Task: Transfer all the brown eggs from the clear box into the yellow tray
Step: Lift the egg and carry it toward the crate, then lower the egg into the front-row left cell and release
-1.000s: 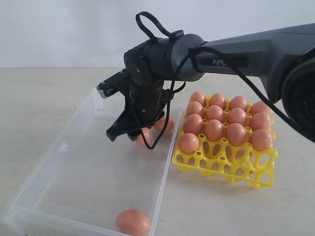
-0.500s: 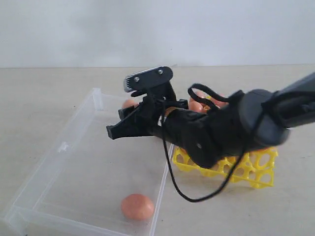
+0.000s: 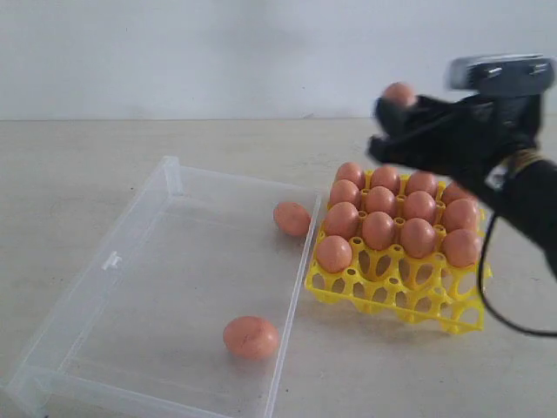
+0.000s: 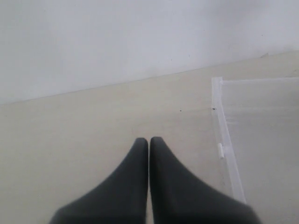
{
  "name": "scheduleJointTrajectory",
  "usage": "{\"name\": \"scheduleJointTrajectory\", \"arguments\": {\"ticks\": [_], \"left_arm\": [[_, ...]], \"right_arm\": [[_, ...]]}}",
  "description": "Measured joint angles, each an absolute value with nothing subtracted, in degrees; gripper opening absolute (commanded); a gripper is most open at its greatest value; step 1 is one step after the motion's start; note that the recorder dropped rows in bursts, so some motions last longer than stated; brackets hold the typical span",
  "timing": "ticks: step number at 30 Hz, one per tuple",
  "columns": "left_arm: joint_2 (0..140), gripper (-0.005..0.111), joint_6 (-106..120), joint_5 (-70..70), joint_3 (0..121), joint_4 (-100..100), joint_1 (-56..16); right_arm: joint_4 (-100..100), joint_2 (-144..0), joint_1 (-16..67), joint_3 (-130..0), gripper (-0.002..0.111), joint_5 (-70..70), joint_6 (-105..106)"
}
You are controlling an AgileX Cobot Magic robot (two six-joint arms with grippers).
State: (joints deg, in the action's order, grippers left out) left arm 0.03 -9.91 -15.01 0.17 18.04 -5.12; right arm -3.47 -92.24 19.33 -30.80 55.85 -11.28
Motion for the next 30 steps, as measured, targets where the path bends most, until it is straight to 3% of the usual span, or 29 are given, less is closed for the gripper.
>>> {"name": "scheduleJointTrajectory", "arguments": {"ticks": [2,5,8,10,16,24,30], "left_arm": [[0.03,0.001,-9.91,-15.01,0.17,18.04,-5.12],[0.03,0.001,-9.91,-15.01,0.17,18.04,-5.12],[0.03,0.001,-9.91,-15.01,0.17,18.04,-5.12],[0.03,0.001,-9.91,-15.01,0.17,18.04,-5.12],[0.03,0.001,-9.91,-15.01,0.17,18.04,-5.12],[0.03,0.001,-9.91,-15.01,0.17,18.04,-5.12],[0.03,0.001,-9.91,-15.01,0.17,18.04,-5.12]], "right_arm": [[-13.49,-92.14,8.56,-31.27,0.000,60.86,-21.22],[-46.25,-92.14,-6.40,-37.47,0.000,66.40,-40.35],[-75.64,-92.01,-14.33,-44.33,0.000,68.70,-56.63],[-84.33,-92.12,-16.19,-45.71,0.000,68.93,-62.49],[-91.76,-92.56,-11.67,-44.71,0.000,61.30,-67.52],[-92.46,-92.78,5.48,-42.76,0.000,40.79,-54.26],[-85.99,-94.89,6.76,-42.76,0.000,41.28,-49.14]]}}
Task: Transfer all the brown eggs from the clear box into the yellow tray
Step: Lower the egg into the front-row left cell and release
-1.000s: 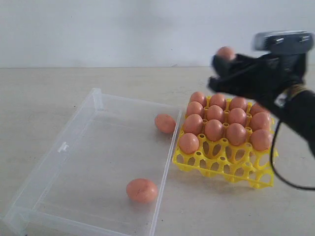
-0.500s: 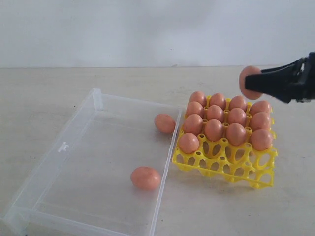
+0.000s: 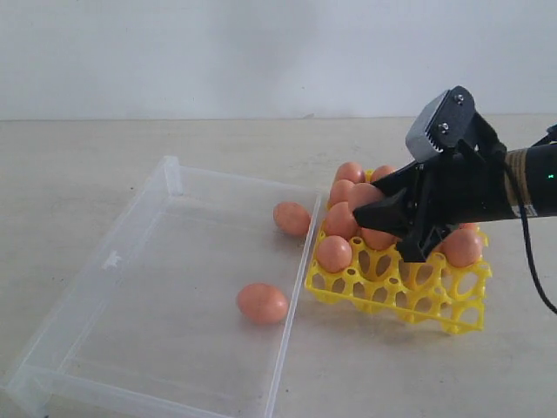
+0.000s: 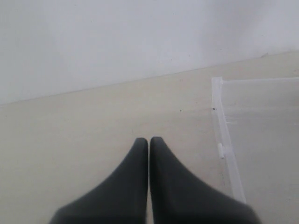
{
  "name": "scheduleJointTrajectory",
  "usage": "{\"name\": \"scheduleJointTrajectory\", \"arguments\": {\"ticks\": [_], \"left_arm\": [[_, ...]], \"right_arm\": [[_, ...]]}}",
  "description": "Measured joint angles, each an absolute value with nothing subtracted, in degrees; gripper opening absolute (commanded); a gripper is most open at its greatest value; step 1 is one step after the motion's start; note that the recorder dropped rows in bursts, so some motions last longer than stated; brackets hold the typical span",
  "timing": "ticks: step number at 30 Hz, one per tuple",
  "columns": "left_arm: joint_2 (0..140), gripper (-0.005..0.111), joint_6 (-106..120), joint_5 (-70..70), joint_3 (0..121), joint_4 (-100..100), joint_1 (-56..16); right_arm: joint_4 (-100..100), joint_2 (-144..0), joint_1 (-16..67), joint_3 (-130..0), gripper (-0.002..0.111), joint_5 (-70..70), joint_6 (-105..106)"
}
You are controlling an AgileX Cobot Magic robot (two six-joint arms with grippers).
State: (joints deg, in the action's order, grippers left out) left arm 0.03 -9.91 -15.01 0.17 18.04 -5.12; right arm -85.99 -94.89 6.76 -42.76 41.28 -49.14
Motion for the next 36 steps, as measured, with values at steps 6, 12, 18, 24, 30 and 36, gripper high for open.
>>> {"name": "scheduleJointTrajectory", "arguments": {"ticks": [6,12,18,24,30,36], "left_arm": [[0.03,0.001,-9.91,-15.01,0.17,18.04,-5.12],[0.03,0.001,-9.91,-15.01,0.17,18.04,-5.12],[0.03,0.001,-9.91,-15.01,0.17,18.04,-5.12],[0.03,0.001,-9.91,-15.01,0.17,18.04,-5.12],[0.03,0.001,-9.91,-15.01,0.17,18.04,-5.12],[0.03,0.001,-9.91,-15.01,0.17,18.04,-5.12]], "right_arm": [[-82.54,-103.22,6.76,-42.76,0.000,47.92,-46.70],[-82.27,-104.50,6.81,-42.76,0.000,47.70,-46.54],[-83.57,-104.50,6.81,-42.76,0.000,46.57,-47.93],[-84.18,-104.50,6.81,-42.10,0.000,43.13,-47.52],[-79.26,-104.50,6.81,-41.82,0.021,41.68,-46.20],[-78.00,-104.50,6.81,-41.82,0.053,41.95,-45.08]]}}
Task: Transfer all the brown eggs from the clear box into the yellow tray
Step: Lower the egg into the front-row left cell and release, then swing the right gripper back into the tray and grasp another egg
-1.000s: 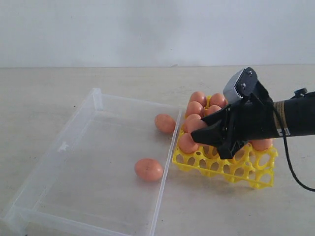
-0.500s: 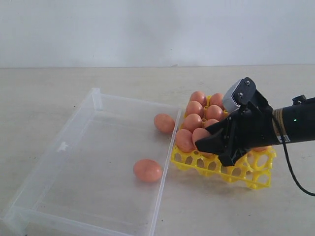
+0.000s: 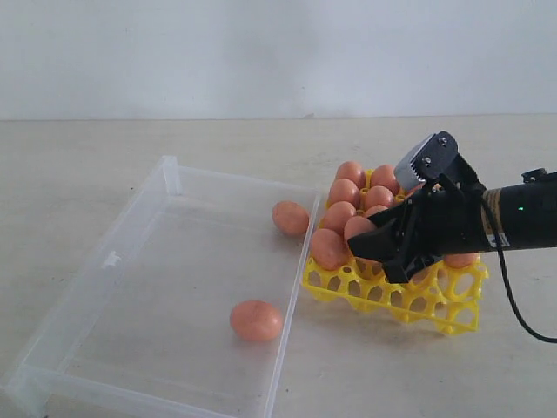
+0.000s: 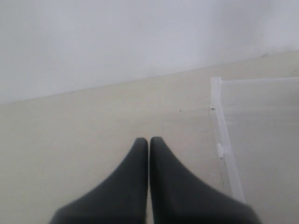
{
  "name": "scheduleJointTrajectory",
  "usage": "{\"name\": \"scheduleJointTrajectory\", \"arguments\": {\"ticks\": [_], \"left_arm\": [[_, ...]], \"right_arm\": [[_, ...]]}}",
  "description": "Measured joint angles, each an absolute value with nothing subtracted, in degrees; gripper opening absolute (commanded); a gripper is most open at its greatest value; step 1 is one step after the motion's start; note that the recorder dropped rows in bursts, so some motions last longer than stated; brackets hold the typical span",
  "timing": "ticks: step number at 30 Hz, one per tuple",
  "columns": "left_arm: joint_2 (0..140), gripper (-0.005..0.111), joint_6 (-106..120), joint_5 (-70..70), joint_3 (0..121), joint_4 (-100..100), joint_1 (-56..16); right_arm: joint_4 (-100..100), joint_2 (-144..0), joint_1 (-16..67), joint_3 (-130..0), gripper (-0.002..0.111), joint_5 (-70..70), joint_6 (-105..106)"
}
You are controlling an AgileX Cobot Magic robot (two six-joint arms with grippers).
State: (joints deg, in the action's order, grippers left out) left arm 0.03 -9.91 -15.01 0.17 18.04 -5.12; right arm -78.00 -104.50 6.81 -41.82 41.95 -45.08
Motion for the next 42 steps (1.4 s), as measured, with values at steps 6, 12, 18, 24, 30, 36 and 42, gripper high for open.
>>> {"name": "scheduleJointTrajectory", "arguments": {"ticks": [6,12,18,24,30,36,42], "left_arm": [[0.03,0.001,-9.91,-15.01,0.17,18.04,-5.12],[0.03,0.001,-9.91,-15.01,0.17,18.04,-5.12],[0.03,0.001,-9.91,-15.01,0.17,18.04,-5.12],[0.03,0.001,-9.91,-15.01,0.17,18.04,-5.12],[0.03,0.001,-9.91,-15.01,0.17,18.04,-5.12],[0.03,0.001,-9.91,-15.01,0.17,18.04,-5.12],[0.03,0.001,-9.91,-15.01,0.17,18.04,-5.12]], "right_arm": [[-77.57,-104.50,6.81,-41.82,0.055,42.77,-45.08],[-77.30,-104.50,6.81,-41.82,0.055,44.57,-45.59],[-66.60,-95.57,14.48,-49.49,0.029,59.73,-53.15],[-95.23,-97.54,43.44,-73.78,0.050,13.97,-92.09],[-99.54,-105.64,44.70,-77.43,0.050,27.89,-95.65],[-100.49,-103.98,51.36,-77.59,0.050,4.29,-67.40],[-89.07,-107.44,57.45,-82.21,0.050,-41.66,-32.64]]}}
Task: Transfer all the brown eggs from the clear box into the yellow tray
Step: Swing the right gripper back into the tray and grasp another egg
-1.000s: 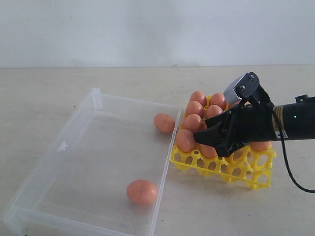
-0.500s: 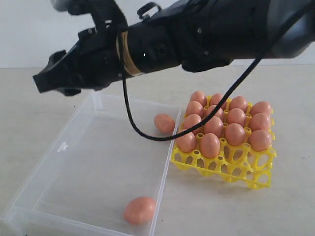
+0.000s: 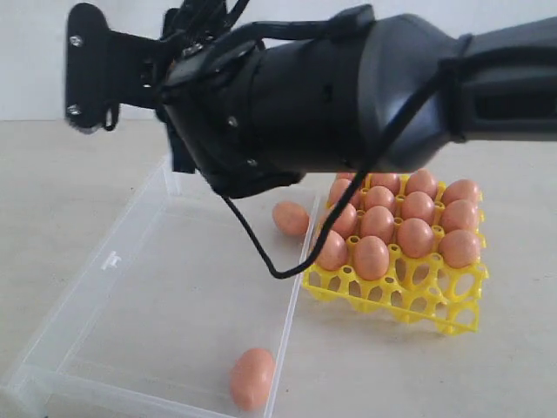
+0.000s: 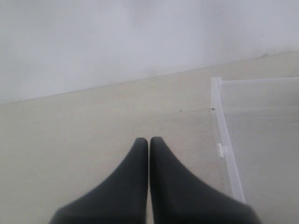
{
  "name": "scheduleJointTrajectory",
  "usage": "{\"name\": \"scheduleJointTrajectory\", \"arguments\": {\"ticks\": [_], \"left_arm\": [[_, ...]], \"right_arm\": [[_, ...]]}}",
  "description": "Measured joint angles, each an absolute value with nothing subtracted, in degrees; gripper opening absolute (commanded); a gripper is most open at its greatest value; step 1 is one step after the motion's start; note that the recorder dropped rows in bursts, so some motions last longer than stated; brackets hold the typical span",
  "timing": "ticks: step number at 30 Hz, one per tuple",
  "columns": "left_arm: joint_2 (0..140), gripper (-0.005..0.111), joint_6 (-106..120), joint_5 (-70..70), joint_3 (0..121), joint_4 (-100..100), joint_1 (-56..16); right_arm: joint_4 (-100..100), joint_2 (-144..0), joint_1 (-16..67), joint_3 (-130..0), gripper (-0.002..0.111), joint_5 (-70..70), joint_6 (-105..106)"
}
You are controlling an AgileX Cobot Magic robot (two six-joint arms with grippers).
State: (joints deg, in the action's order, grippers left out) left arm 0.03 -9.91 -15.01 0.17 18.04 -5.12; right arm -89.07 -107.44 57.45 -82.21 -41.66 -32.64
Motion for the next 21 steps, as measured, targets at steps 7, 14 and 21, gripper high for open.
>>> {"name": "scheduleJointTrajectory", "arguments": {"ticks": [7,14,21], "left_arm": [[0.03,0.001,-9.91,-15.01,0.17,18.04,-5.12],[0.03,0.001,-9.91,-15.01,0.17,18.04,-5.12],[0.03,0.001,-9.91,-15.01,0.17,18.04,-5.12]], "right_arm": [[-43.19,-111.47,54.37,-94.76,0.050,-58.42,-9.33],[-27.34,-116.40,50.93,-100.67,0.050,-59.93,-2.98],[-27.21,-121.81,48.32,-100.89,0.050,-59.38,-3.31]]}}
